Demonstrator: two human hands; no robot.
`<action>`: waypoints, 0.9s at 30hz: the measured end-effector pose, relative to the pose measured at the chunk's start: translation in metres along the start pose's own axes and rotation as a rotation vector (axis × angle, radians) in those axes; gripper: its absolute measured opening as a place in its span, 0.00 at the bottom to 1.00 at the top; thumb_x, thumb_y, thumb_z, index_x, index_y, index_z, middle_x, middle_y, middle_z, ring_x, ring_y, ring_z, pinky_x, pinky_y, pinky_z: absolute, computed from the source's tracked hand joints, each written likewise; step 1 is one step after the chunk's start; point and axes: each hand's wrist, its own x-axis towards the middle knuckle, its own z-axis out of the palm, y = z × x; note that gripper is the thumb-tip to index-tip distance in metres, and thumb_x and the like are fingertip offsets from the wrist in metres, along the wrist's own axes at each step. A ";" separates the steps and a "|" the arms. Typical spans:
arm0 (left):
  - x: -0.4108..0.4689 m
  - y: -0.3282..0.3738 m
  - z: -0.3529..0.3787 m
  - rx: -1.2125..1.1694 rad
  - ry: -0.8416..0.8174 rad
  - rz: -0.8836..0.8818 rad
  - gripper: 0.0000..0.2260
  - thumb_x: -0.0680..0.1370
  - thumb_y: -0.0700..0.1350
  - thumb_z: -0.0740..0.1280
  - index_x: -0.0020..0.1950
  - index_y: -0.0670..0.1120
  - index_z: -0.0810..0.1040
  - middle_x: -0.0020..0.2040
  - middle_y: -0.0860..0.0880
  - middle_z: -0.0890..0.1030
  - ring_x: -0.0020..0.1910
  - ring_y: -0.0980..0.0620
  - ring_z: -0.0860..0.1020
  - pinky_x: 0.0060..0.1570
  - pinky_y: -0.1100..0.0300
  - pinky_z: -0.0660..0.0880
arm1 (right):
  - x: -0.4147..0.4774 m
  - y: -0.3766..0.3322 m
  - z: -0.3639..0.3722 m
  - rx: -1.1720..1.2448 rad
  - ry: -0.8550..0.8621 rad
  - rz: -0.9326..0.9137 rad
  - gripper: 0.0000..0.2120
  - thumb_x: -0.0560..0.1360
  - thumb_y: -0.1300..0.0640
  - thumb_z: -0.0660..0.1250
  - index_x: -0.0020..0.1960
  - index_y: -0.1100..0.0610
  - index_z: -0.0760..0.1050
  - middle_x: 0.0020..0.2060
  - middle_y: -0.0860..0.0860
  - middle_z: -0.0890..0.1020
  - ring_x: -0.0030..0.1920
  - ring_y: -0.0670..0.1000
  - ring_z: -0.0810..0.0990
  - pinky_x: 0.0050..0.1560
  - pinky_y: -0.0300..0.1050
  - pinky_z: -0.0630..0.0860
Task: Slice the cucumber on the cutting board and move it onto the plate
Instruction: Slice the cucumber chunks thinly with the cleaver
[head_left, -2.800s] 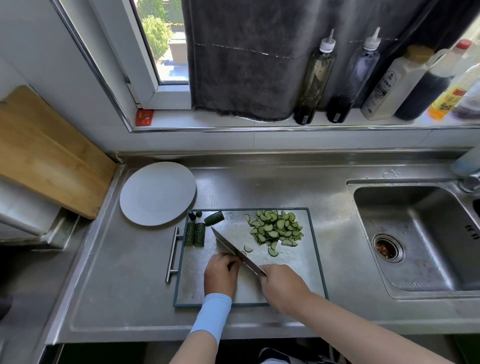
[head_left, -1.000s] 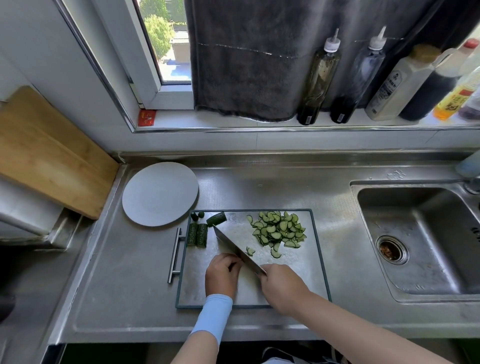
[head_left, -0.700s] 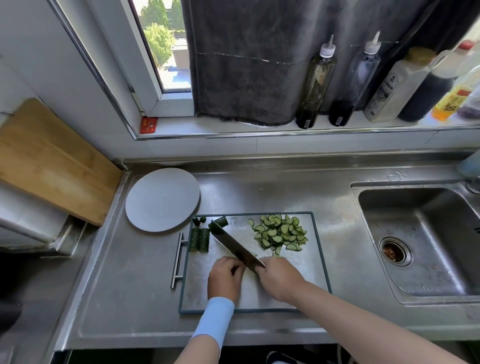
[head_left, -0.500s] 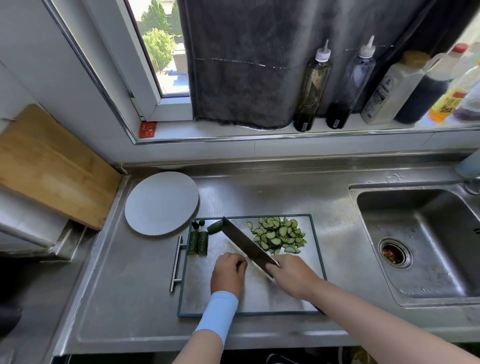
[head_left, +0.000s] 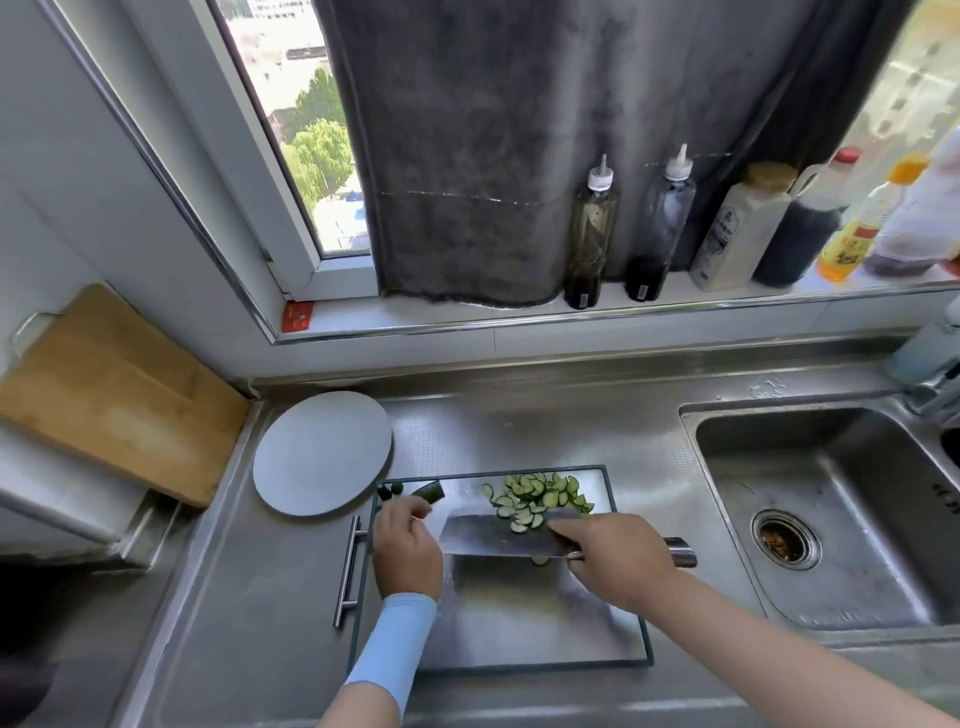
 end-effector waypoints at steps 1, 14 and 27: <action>-0.003 0.004 0.001 -0.010 -0.090 0.121 0.13 0.71 0.32 0.56 0.40 0.47 0.76 0.40 0.52 0.75 0.44 0.51 0.74 0.45 0.59 0.71 | 0.001 0.000 -0.001 -0.018 -0.011 -0.009 0.15 0.74 0.51 0.61 0.60 0.45 0.74 0.50 0.46 0.84 0.49 0.53 0.81 0.41 0.44 0.72; -0.014 0.036 0.027 0.287 -0.912 0.150 0.22 0.77 0.36 0.54 0.66 0.51 0.77 0.65 0.54 0.72 0.63 0.55 0.69 0.68 0.62 0.63 | -0.004 -0.017 -0.011 -0.084 -0.020 -0.151 0.06 0.75 0.54 0.61 0.51 0.48 0.75 0.47 0.50 0.82 0.48 0.56 0.79 0.40 0.45 0.65; -0.018 0.020 0.016 0.198 -0.840 0.129 0.23 0.70 0.37 0.54 0.53 0.60 0.79 0.57 0.60 0.75 0.58 0.60 0.69 0.64 0.61 0.66 | -0.009 -0.029 -0.008 -0.066 -0.021 -0.127 0.07 0.75 0.56 0.63 0.52 0.49 0.76 0.46 0.50 0.82 0.46 0.57 0.80 0.37 0.46 0.66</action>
